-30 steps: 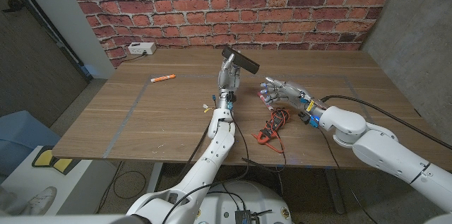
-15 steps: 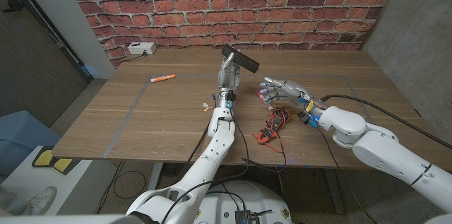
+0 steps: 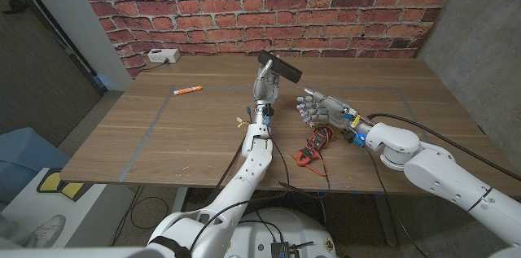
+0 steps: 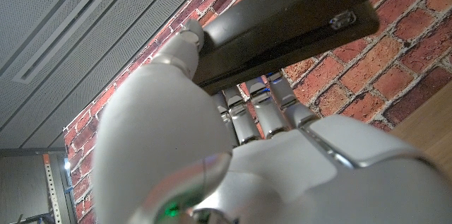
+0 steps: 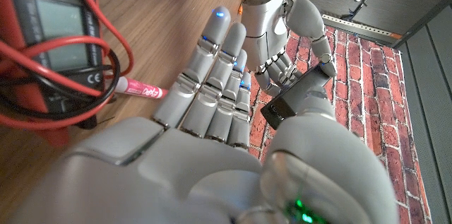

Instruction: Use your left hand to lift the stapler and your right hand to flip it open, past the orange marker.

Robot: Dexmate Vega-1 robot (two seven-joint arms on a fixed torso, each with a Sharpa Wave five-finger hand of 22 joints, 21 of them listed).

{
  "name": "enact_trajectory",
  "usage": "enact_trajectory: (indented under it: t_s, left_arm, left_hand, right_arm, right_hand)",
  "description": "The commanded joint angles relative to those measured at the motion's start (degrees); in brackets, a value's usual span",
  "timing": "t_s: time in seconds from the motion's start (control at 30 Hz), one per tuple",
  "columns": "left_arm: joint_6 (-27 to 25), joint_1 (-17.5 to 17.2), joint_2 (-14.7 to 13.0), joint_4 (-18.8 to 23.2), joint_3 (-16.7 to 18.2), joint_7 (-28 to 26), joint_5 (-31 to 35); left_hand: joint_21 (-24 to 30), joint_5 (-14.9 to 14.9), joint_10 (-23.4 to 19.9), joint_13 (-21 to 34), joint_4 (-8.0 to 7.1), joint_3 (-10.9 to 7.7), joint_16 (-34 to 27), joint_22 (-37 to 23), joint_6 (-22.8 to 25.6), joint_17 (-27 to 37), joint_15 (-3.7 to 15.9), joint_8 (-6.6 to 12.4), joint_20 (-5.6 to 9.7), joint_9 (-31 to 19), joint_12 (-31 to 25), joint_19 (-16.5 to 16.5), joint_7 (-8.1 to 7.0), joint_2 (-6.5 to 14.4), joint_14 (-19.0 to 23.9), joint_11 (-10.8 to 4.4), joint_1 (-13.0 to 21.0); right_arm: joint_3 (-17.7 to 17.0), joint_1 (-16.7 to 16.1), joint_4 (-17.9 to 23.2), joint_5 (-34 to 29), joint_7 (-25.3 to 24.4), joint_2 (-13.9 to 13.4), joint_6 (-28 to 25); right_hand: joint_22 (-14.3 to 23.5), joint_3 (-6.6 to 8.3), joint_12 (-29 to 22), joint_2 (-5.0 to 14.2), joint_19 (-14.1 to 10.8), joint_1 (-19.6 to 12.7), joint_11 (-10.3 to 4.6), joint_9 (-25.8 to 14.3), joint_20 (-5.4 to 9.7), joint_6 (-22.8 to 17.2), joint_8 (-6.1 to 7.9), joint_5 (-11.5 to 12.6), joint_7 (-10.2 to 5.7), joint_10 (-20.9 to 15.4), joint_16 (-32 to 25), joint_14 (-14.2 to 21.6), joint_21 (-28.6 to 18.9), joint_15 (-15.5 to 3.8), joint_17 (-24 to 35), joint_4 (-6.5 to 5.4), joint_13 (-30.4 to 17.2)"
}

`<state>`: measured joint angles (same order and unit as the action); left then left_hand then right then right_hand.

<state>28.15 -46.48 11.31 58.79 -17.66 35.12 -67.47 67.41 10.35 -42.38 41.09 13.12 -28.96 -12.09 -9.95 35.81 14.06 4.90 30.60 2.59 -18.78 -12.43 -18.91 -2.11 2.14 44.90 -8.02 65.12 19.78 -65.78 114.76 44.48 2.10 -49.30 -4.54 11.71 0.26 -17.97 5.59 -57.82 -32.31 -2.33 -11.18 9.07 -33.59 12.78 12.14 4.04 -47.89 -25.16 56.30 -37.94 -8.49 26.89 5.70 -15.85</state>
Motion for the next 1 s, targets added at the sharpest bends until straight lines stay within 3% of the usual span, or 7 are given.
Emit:
enact_trajectory:
  t_s: [0.03, 0.6, 0.7, 1.0]
  left_arm:
    - [-0.68, 1.65, 0.82, -3.41, 0.83, 5.35, -0.63]
    - [-1.31, 1.36, 0.91, -3.58, 1.17, 6.64, -0.15]
    - [-2.23, 2.48, 1.32, -5.61, 1.87, 9.77, -1.50]
    - [-2.47, 3.65, 2.03, -8.45, 2.61, 11.39, -1.48]
  left_hand:
    - [0.45, 0.29, -4.21, 1.49, -3.49, -3.69, -0.26, -0.08, 8.29, 0.17, 8.56, 4.96, 5.76, -10.30, -0.45, -0.39, -5.28, 6.24, 0.08, -3.45, 4.83]
    - [0.46, 0.49, -4.06, 1.72, -4.03, -3.33, -0.42, 0.03, 8.01, -0.04, 8.54, 4.83, 5.35, -9.84, -0.29, -0.07, -5.97, 6.17, 0.09, -3.48, 4.57]
    - [0.44, 0.51, -4.13, 1.76, -4.04, -3.31, -0.44, 0.04, 8.22, -0.06, 8.54, 4.91, 5.36, -9.79, -0.33, -0.01, -6.03, 6.15, 0.09, -3.48, 4.57]
    - [0.68, 0.57, -4.24, 1.87, -4.08, -3.15, -0.59, -0.02, 8.33, -0.16, 8.59, 4.94, 5.34, -9.51, -0.31, -0.13, -5.88, 6.24, 0.26, -3.44, 4.68]
  right_arm:
    - [-0.98, 0.72, -2.62, 11.27, 5.79, 1.80, -2.14]
    - [-0.78, 2.48, -4.79, 17.85, 8.86, 3.80, -4.08]
    - [-0.75, 2.80, -5.01, 18.13, 8.85, 4.08, -4.16]
    - [-0.59, 3.53, -5.81, 20.67, 9.53, 5.03, -5.57]
  right_hand:
    - [-0.23, -0.16, 0.27, -0.03, -1.18, -0.76, 0.23, -0.12, 0.85, -0.98, 0.16, -0.17, 0.89, -0.91, -0.07, 1.39, -0.41, -4.29, 0.03, 0.50, 0.15]
    - [-0.50, -0.28, 0.69, -0.37, -1.37, -0.84, -0.11, -0.10, 1.05, -1.26, 0.20, -0.22, 0.67, -0.96, 0.11, 1.75, -0.40, -4.31, -0.07, 0.67, 0.42]
    - [-0.55, -0.27, 0.77, -0.38, -1.42, -0.86, -0.12, -0.11, 1.14, -1.25, 0.18, -0.22, 0.70, -0.98, 0.15, 1.83, -0.40, -4.33, -0.07, 0.69, 0.47]
    - [-0.74, -0.11, 0.45, -0.11, -1.23, -1.07, -0.53, -0.24, 1.24, -2.21, 0.49, -0.22, 0.01, -2.06, 0.26, 2.39, -0.26, -4.43, -0.04, 0.78, 0.31]
